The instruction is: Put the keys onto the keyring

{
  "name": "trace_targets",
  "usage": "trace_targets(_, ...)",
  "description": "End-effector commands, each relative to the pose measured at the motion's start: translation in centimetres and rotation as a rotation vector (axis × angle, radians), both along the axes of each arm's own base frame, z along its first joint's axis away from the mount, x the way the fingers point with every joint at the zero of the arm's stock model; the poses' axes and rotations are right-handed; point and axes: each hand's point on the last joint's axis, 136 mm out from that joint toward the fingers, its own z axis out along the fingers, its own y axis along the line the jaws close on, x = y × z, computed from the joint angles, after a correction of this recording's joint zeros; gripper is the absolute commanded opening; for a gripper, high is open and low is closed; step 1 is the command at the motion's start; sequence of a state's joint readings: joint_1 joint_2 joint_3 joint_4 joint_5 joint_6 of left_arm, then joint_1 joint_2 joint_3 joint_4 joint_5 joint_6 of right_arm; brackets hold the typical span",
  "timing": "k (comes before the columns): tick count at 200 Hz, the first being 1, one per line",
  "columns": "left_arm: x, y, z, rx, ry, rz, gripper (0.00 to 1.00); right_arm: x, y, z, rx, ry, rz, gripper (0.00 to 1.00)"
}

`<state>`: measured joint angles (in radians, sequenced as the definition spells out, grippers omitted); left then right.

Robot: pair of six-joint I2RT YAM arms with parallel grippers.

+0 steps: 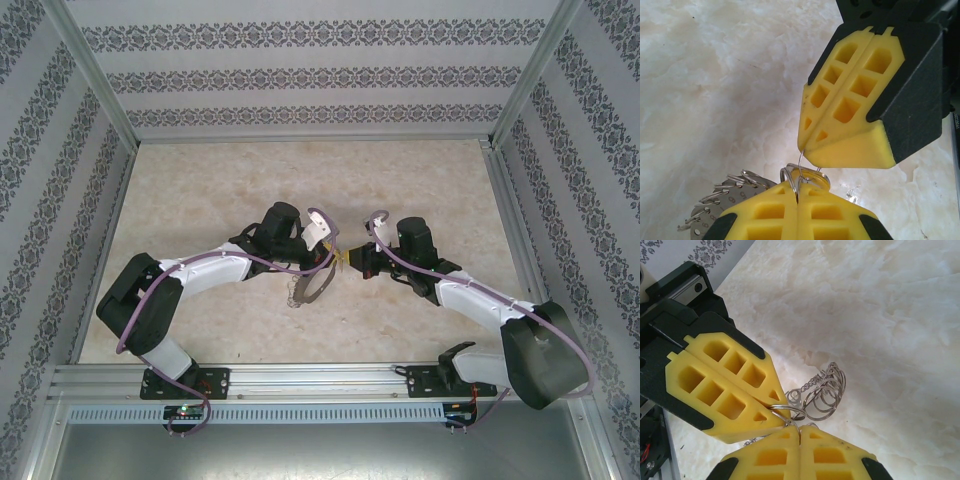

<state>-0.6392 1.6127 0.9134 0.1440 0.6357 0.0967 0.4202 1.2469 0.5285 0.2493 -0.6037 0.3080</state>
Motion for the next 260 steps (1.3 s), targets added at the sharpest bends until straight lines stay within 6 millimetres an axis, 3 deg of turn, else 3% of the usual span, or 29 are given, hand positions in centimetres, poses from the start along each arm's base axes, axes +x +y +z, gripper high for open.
trace_targets(1,-1.3,-0.8,2.7,-0.074,-0.012,-0.077,0.00,1.7,-0.6,1.1,-0.045,-0.067,-0.068,0.00)
trace_targets(94,-1.2,-1.1,2.7,-0.070,-0.005,-0.084,0.00,1.5,0.8,1.1,-0.045,-0.062,-0.028,0.00)
trace_targets(173,-1.1,-1.1,3.4,-0.076,-0.031,-0.078,0.00,1.5,1.6,-0.2,-0.058,-0.010,-0.020,0.00)
trace_targets(210,-1.0,-0.8,3.1,-0.065,-0.037,-0.066,0.00,1.3,0.3,-0.4,-0.086,-0.017,-0.075,0.00)
trace_targets(260,-1.2,-0.6,3.1,-0.067,-0.038,-0.061,0.00,1.1,-4.1,0.3,-0.108,-0.044,-0.283,0.00)
